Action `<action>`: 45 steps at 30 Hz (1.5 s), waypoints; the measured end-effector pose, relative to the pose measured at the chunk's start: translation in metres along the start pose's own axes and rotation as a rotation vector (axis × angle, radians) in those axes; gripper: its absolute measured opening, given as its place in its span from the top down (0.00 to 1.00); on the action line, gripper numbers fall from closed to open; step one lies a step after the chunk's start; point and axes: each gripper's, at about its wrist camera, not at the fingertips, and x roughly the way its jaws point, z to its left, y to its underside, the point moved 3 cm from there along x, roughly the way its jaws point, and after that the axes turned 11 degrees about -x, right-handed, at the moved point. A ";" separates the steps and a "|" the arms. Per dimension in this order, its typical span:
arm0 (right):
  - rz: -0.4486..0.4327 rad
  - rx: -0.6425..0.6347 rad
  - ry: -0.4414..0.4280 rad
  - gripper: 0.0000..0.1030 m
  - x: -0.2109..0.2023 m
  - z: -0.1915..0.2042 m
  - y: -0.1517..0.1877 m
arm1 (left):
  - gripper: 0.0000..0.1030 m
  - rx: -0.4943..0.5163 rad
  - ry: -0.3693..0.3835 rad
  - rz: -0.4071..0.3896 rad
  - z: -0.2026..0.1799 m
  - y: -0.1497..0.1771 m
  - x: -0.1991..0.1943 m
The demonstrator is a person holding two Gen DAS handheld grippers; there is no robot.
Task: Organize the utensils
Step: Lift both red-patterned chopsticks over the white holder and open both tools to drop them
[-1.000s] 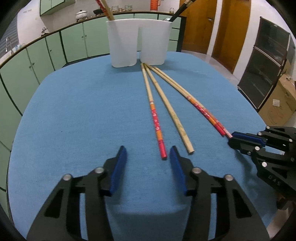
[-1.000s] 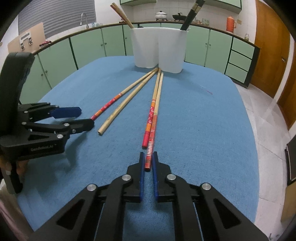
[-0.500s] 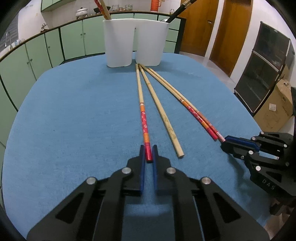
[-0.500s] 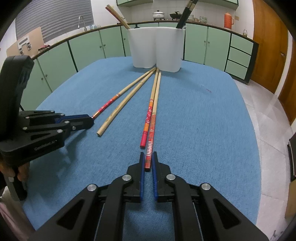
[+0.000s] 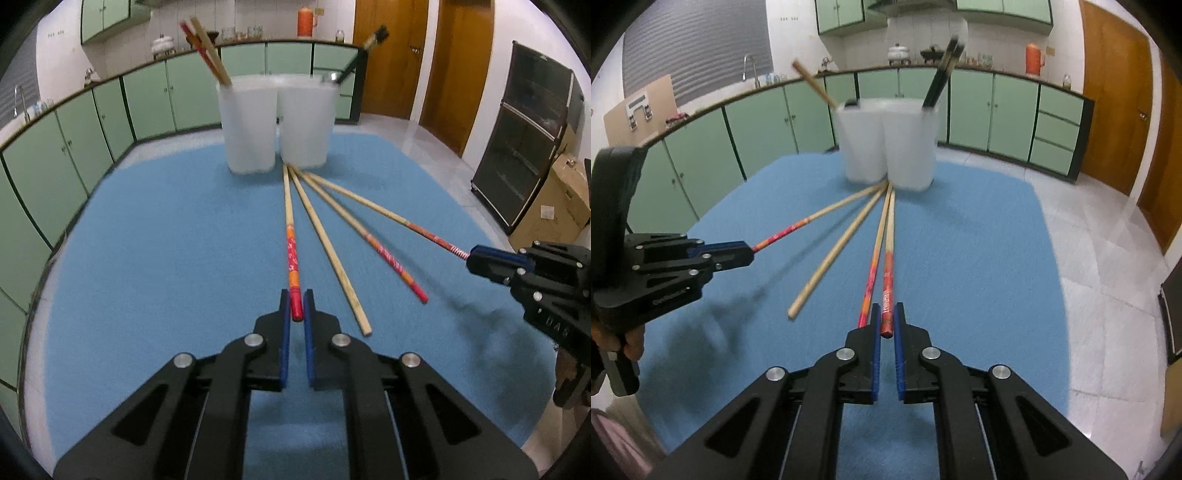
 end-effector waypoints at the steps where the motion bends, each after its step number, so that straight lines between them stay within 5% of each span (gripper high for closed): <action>1: -0.021 0.003 0.004 0.94 -0.006 -0.003 -0.006 | 0.95 0.007 -0.001 -0.015 0.000 -0.004 -0.005; 12: -0.179 0.011 0.023 0.94 -0.051 -0.028 -0.064 | 0.95 0.040 0.026 -0.196 -0.010 -0.061 -0.060; 34: -0.302 -0.066 -0.046 0.95 -0.064 -0.050 -0.191 | 0.95 0.046 0.120 -0.327 -0.020 -0.157 -0.086; 45: -0.426 -0.109 -0.066 0.95 -0.092 -0.060 -0.264 | 0.95 0.064 0.123 -0.482 -0.025 -0.211 -0.129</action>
